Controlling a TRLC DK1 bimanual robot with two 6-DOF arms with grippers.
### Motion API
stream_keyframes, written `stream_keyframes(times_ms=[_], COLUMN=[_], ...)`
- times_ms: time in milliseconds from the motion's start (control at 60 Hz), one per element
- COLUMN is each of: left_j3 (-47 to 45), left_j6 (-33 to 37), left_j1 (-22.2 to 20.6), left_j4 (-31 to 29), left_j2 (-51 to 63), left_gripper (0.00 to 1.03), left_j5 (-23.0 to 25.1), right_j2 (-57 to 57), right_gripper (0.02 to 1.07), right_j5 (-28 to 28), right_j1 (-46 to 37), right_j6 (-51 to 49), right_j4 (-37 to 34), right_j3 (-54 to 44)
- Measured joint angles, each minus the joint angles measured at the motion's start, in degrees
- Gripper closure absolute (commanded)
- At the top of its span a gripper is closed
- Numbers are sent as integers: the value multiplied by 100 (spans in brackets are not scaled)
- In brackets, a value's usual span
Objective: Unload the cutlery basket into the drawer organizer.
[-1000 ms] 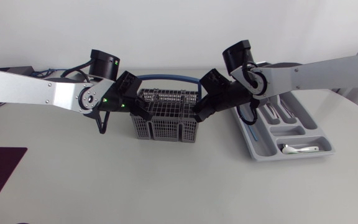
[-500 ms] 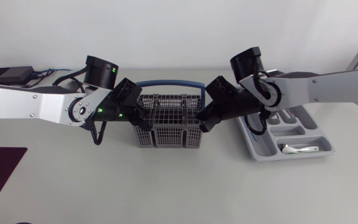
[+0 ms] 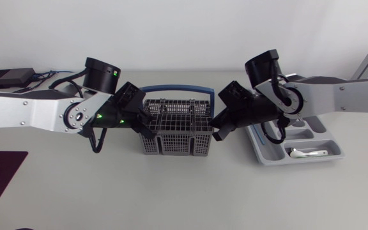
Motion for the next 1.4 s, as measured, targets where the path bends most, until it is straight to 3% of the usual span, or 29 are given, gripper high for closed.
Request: stream_keyframes(times_ms=[250, 317, 367, 433, 450, 500, 517, 950, 1100, 1400], left_j3=[-190, -227, -269, -380, -422, -553, -601, -1196, -1606, -2463], left_j6=[-2, -2, -2, -2, -2, -2, -2, 0, -2, 0], left_j1=[328, 479, 577, 702, 737, 826, 857, 1853, 2037, 2177], left_j4=[-492, -520, -533, -560, -560, -566, -566, -1311, -1292, -632], left_j2=[-1491, -1921, -2170, -2455, -2522, -2673, -2719, -4203, -4684, -6092], left_gripper=[95, 92, 81, 44, 30, 4, 2, 3, 3, 3], left_j5=[245, 299, 306, 306, 306, 310, 308, 304, 304, 280], right_j2=[-1123, -1493, -1751, -2085, -2164, -2417, -2494, -4621, -5095, -6306], right_gripper=[101, 97, 75, 15, 2, 6, 6, 6, 6, 6], right_j5=[17, 13, 15, 20, 20, 28, 50, 354, 411, 717], right_j1=[-17, -55, -101, -216, -247, -334, -365, -1644, -2138, -2417], right_j6=[7, 24, 26, 33, 48, 66, 68, 103, 262, 376], right_j4=[-205, -208, -203, -184, -181, -186, -184, -378, -387, -372], right_j3=[-330, -417, -496, -664, -713, -868, -916, -1856, -2236, -2841])
